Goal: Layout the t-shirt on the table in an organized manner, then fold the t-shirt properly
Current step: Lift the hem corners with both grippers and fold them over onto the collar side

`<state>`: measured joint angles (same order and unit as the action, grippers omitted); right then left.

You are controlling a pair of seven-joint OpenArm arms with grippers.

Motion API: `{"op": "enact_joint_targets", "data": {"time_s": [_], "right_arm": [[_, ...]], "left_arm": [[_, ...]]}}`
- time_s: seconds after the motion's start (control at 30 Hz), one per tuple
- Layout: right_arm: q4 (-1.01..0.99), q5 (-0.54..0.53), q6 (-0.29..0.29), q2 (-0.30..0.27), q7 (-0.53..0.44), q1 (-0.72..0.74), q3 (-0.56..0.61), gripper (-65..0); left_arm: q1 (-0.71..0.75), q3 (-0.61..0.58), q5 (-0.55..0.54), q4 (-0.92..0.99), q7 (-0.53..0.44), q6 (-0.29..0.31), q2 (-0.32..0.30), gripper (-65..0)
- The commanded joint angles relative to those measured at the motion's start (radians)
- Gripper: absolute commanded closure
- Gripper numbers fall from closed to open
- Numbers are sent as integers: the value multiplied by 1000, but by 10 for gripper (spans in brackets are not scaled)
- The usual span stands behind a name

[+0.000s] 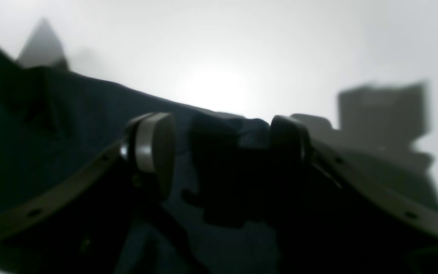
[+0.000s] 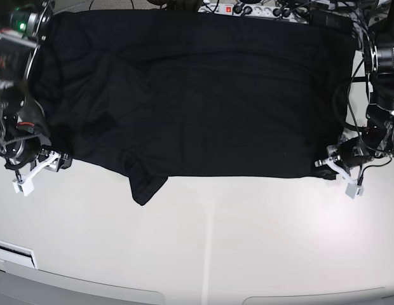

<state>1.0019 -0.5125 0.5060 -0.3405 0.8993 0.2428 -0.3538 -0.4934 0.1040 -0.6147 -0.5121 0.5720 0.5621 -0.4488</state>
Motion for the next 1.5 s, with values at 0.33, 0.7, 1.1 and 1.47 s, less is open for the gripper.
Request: {"op": "enact_joint_targets", "data": {"time_s": [0.33, 0.7, 1.1, 1.47], "right_arm": [[-197, -70, 104, -19, -73, 36, -4, -366], [-197, -94, 192, -28, -70, 36, -4, -10], [-130, -97, 192, -30, -56, 144, -4, 0], [37, -350, 192, -90, 198, 124, -4, 0]], "left_arm": [[-19, 1, -33, -10, 5, 8, -14, 0], [-20, 1, -34, -9, 5, 8, -14, 0], [-116, 1, -49, -10, 5, 120, -22, 0], [-248, 1, -121, -9, 183, 136, -21, 0]]}}
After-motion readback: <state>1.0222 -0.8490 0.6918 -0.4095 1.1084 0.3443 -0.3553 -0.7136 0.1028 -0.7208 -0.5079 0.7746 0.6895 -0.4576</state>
